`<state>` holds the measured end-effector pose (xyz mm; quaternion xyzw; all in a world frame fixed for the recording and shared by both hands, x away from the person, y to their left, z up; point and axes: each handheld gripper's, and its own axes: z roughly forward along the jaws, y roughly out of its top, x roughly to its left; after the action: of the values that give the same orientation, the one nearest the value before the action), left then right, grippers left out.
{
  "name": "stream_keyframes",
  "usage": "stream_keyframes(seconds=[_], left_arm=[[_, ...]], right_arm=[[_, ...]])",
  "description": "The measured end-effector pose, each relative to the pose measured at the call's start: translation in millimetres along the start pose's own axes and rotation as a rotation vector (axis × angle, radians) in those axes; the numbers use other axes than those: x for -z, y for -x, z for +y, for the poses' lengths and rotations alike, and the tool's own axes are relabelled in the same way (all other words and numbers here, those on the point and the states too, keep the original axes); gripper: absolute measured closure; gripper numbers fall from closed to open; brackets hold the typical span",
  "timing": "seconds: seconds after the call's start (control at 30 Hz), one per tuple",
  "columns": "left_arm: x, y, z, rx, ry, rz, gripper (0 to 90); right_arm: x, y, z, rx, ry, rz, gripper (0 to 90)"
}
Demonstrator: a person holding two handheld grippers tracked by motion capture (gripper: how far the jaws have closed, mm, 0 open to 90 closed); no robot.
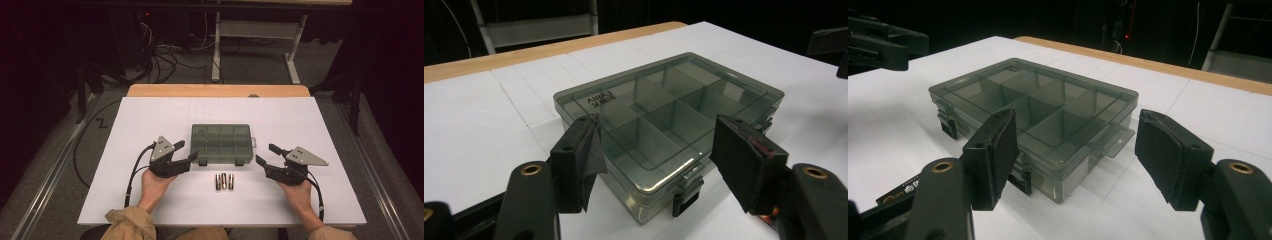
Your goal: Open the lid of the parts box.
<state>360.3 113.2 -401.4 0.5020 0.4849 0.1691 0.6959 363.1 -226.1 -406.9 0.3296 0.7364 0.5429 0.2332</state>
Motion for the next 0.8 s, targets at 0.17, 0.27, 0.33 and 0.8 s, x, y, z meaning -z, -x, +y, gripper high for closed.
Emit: stream_keyframes(seconds=[0.17,0.27,0.33,0.8], left_arm=[[-3.5,1.4,1.0,-0.002,-0.001,-0.001,37.4],[-5.2,2.1,0.5,-0.006,-0.014,0.000,38.0],[-6.0,2.3,1.6,0.004,-0.040,0.009,40.1],[-7.7,4.3,10.8,0.002,-0.178,0.071,48.0]], right_arm=[[-8.8,-1.9,1.4,0.009,-0.011,-0.001,35.3],[-13.7,-4.4,1.9,0.007,-0.029,-0.006,36.4],[-13.5,-7.0,3.6,0.007,-0.037,-0.001,37.1],[-14.3,-3.5,12.9,-0.034,-0.193,0.013,50.2]])
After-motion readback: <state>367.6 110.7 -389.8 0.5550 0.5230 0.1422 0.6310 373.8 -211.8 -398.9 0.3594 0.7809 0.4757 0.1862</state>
